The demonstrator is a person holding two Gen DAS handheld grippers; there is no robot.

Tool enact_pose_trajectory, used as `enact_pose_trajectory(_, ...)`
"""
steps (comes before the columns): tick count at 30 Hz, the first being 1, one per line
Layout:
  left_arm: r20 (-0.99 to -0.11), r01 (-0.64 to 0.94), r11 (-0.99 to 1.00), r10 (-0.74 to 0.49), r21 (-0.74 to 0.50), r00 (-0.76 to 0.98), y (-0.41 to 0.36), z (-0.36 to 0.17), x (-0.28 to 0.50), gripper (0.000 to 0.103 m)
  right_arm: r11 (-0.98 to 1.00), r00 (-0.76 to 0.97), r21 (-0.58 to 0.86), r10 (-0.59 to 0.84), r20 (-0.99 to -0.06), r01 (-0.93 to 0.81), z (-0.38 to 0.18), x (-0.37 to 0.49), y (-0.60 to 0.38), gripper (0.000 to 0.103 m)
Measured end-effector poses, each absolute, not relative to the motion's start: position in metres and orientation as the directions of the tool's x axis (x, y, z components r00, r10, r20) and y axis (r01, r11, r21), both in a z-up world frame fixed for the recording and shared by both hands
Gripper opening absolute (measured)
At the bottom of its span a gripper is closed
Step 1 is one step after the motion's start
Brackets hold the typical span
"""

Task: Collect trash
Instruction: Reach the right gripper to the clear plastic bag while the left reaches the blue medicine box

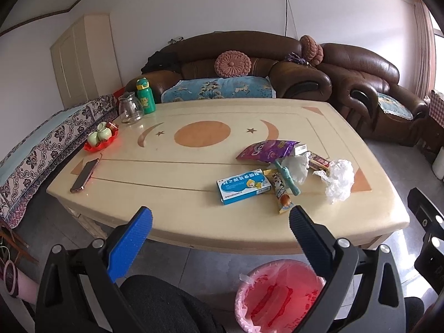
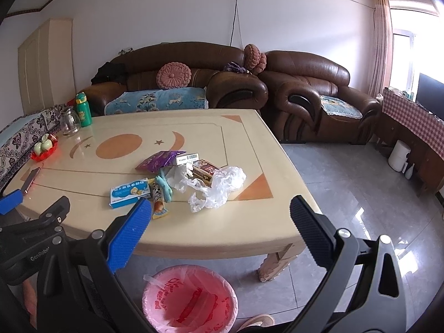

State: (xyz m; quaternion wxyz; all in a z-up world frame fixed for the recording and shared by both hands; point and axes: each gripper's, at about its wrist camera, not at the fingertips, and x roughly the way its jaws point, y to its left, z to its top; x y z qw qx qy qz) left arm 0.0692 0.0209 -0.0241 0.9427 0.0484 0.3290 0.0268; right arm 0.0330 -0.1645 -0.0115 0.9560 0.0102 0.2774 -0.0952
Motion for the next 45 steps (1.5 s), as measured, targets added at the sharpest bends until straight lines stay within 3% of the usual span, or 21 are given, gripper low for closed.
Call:
enact_pose_trajectory(14, -0.625, 0.095, 0.981, 0.032, 0.169, 0.780, 0.039, -0.064, 0.122, 0.097, 0.983, 0.831, -0.059, -0.179, -0.527, 0.174, -0.043, 0.065, -0.172, 0.097)
enact_pose_trajectory(21, -0.658, 0.279, 0.939, -0.082, 0.200, 0.749, 0.037, -0.096, 0.169, 0.097, 0.983, 0.816, -0.039, -0.171, -0.552, 0.180, -0.067, 0.090, -0.184, 0.097)
enact_pose_trajectory(26, -0.706, 0.359, 0.920, -0.150, 0.156, 0.692, 0.043, -0.118, 0.211, 0.097, 0.984, 0.805, -0.035, -0.165, -0.569, 0.176, -0.084, 0.113, -0.189, 0.097)
enact_pose_trajectory(31, -0.711, 0.446, 0.864, -0.161, 0.234, 0.684, 0.037, -0.140, 0.240, 0.097, 0.990, 0.785, -0.014, -0.119, -0.608, 0.139, -0.099, 0.147, -0.196, 0.097)
enact_pose_trajectory(45, -0.796, 0.725, 0.667, -0.341, 0.171, 0.500, 0.030, -0.176, 0.295, 0.097, 0.991, 0.734, 0.047, -0.060, -0.676, 0.124, -0.132, 0.225, -0.224, 0.098)
